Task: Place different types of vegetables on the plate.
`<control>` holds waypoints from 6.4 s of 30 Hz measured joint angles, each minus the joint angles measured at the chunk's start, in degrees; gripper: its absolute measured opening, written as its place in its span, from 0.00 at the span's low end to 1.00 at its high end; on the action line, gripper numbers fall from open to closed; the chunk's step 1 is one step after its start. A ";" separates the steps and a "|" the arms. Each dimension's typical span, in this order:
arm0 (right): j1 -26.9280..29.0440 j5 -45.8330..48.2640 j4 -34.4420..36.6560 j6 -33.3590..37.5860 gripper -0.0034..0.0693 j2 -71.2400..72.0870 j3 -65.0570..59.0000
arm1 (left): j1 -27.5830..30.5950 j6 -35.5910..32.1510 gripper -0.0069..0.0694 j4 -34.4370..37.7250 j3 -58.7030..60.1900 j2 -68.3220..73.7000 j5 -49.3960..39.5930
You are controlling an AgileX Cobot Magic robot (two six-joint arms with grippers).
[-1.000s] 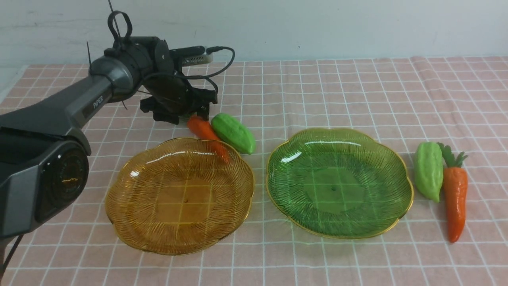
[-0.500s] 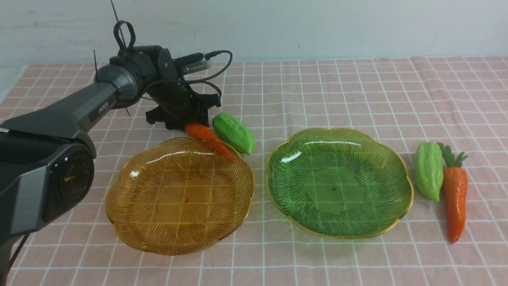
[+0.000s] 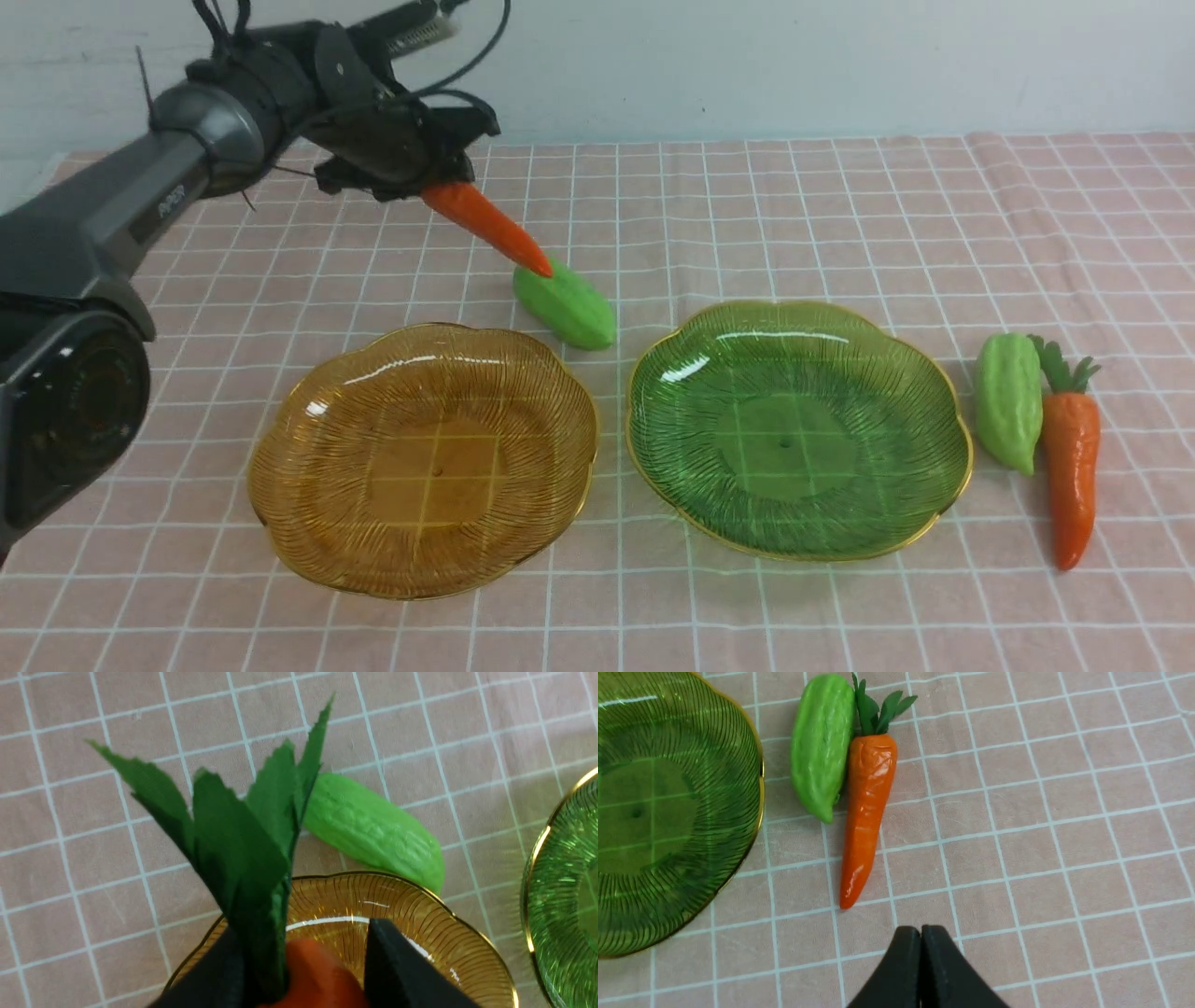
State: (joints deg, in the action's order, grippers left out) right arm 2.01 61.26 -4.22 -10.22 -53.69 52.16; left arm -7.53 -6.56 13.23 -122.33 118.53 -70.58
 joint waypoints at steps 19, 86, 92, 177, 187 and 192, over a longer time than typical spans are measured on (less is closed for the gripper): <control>0.00 -13.89 4.22 1.88 0.16 -28.96 2.07 | -1.03 -2.90 0.42 -3.21 31.11 -13.77 6.19; -30.63 3.87 37.05 18.99 0.79 -61.94 46.14 | -1.03 0.87 0.09 -2.23 55.24 -49.26 13.55; -19.05 9.18 6.75 7.53 0.64 -51.24 43.86 | -1.03 -3.77 0.09 5.02 55.24 -43.09 17.64; -20.65 9.65 18.90 10.58 0.86 -55.89 46.45 | -10.73 29.17 0.94 -13.69 0.51 18.60 21.24; -20.65 9.81 19.41 10.77 0.86 -55.39 46.45 | -10.73 33.06 0.87 -13.23 0.02 20.65 21.83; -20.65 9.81 19.53 11.01 0.86 -55.30 46.45 | -10.61 34.83 0.64 -10.71 -0.05 20.95 24.39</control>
State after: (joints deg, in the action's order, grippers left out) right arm -18.64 71.07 15.30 0.79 -108.99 98.61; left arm -18.14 28.26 2.52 -122.37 139.48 -46.19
